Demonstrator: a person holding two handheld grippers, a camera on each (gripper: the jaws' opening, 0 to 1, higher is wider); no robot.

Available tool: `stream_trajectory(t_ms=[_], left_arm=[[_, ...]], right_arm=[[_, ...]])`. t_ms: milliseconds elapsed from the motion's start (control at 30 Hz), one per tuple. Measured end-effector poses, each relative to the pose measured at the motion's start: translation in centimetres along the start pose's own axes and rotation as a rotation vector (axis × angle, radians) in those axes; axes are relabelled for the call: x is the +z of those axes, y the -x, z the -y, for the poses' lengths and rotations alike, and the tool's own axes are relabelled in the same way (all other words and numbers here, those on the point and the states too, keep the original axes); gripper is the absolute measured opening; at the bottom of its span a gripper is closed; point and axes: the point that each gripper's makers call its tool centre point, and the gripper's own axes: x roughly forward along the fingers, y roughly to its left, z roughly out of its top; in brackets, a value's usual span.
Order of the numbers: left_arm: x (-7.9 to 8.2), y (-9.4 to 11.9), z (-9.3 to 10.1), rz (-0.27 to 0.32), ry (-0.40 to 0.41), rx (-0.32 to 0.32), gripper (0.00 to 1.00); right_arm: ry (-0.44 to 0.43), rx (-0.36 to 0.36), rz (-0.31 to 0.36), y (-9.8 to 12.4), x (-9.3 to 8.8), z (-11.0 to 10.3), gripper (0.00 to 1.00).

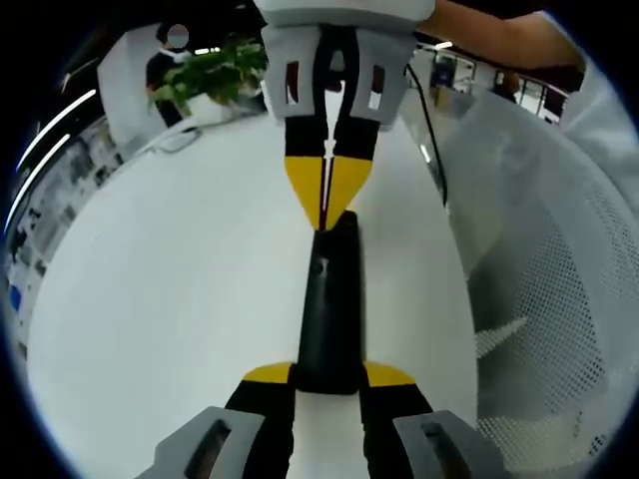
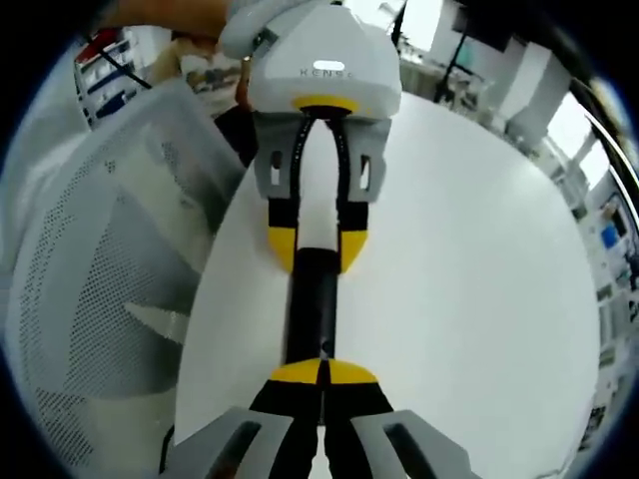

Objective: Press the specified remote control buttons in sequence, fully releasing each button before pressing the next.

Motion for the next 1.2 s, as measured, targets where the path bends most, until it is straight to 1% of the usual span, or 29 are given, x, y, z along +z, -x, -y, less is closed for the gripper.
stream_trajectory(t_ms=[633,1200], left_arm=[[0.0,0.0,0.0,0.007,0.006,-0.002,0.23],[0.0,0.0,0.0,0.010,0.007,-0.004,0.24]], right_arm=[[0.010,0.017,0.003,-1.0,0.3,0.7,0.00],[0.018,0.043,-0.003,-1.9,0.4,0.5,0.00]])
